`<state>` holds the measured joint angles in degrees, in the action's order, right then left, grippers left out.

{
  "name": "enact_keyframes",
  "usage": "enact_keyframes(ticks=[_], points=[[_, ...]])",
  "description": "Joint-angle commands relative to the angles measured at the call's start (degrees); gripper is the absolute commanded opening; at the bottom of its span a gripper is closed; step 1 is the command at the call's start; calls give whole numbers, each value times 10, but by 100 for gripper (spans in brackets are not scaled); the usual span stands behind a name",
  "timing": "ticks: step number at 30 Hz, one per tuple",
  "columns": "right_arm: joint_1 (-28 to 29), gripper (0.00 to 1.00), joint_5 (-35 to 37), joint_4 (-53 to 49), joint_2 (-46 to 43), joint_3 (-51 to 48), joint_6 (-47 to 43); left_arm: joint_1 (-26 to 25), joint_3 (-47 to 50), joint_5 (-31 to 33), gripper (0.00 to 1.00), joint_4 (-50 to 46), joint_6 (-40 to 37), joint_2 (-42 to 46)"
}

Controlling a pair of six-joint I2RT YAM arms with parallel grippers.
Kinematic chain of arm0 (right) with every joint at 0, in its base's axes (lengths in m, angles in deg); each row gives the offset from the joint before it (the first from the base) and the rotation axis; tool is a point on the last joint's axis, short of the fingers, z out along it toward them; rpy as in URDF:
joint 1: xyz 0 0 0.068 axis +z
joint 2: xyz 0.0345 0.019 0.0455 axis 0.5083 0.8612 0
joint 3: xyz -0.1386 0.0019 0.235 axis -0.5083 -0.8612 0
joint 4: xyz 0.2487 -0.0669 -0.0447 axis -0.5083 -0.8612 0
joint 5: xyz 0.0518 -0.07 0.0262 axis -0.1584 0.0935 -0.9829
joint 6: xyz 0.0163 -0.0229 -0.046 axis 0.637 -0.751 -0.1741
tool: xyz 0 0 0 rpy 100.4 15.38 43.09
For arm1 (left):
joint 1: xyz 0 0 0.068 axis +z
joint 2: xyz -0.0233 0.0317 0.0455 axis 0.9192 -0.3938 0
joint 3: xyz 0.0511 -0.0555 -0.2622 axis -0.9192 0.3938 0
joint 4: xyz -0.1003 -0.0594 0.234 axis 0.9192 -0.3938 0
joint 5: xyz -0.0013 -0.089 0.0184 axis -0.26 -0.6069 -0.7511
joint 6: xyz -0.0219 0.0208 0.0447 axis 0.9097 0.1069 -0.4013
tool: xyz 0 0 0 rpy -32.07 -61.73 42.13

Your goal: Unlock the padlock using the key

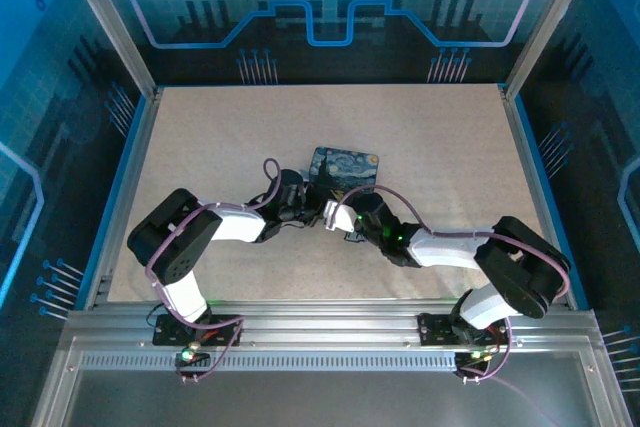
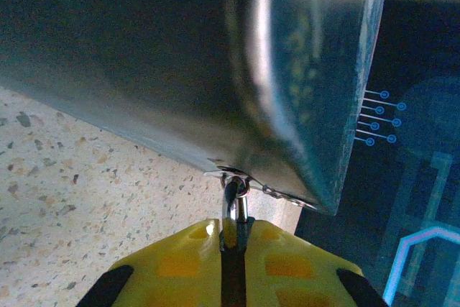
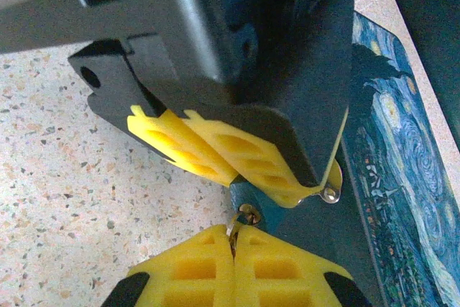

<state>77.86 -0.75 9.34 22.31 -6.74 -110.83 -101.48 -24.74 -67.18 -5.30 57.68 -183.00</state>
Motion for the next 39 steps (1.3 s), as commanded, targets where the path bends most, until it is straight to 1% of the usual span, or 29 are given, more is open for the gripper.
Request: enact_keyframes(ticks=[1,6,11,16,26,30,32,35,38,39], points=[[9,0,13,9,-17,30,42,-5,4,-17,0,22,7,11],[9,0,12,10,-17,34,88,-4,6,-16,0,22,7,12],[8,0,9,24,2,30,152,-5,7,-16,0,24,7,12],[4,0,-23,48,24,25,225,-5,10,-14,0,27,7,9],[-2,0,-53,62,45,19,296,-5,11,-11,0,22,-2,9],[-11,0,-81,70,46,9,335,-4,11,-3,10,4,-14,15],[-12,0,-83,77,51,2,348,-1,12,-2,18,2,-15,17],[-13,0,-81,94,57,-12,364,8,20,-4,26,2,-16,25],[-14,0,-85,108,61,-23,378,16,24,1,36,-20,-29,43],[-15,0,-89,111,62,-25,382,18,25,2,41,-27,-36,48]])
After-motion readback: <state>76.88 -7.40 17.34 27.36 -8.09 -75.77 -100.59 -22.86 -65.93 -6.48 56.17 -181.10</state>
